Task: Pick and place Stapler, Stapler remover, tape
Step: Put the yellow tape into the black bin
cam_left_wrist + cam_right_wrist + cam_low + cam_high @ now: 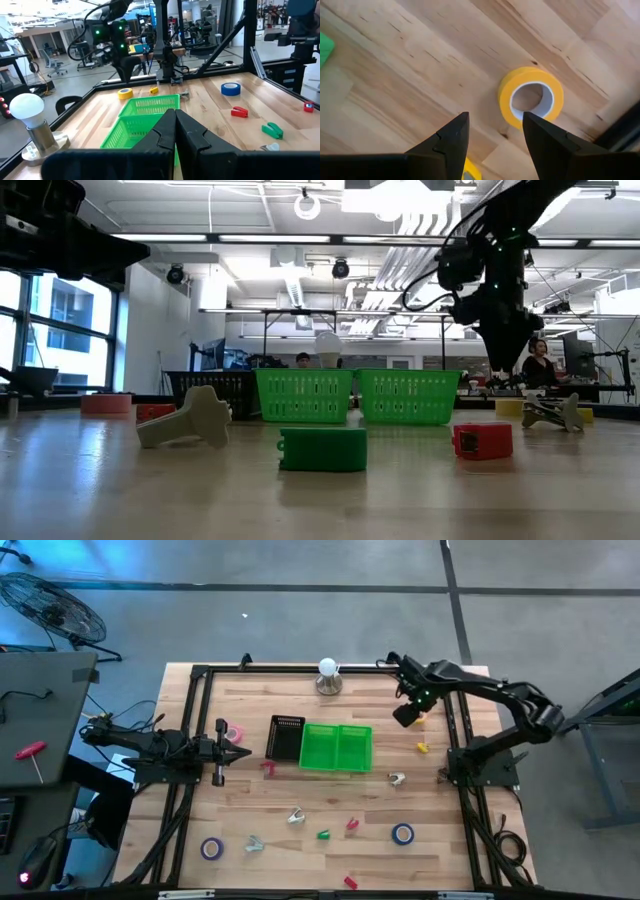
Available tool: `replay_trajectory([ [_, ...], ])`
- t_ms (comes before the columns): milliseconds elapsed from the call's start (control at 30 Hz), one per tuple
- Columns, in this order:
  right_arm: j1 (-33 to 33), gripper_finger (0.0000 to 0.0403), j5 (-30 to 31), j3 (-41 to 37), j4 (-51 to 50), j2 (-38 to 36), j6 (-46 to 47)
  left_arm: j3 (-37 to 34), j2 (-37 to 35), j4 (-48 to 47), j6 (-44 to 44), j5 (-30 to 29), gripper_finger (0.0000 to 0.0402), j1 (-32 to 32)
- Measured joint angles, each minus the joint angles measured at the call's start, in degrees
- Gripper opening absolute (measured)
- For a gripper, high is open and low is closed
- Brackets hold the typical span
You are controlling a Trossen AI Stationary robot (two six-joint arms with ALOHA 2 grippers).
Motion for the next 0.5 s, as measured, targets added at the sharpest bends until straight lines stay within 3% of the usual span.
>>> replay_trajectory([
  [500, -0.02, 0.0174, 2.72, -2.28, 2.91, 0.00, -0.14, -0.02, 0.00, 0.00, -1.95, 0.02, 0.0000, -0.01],
])
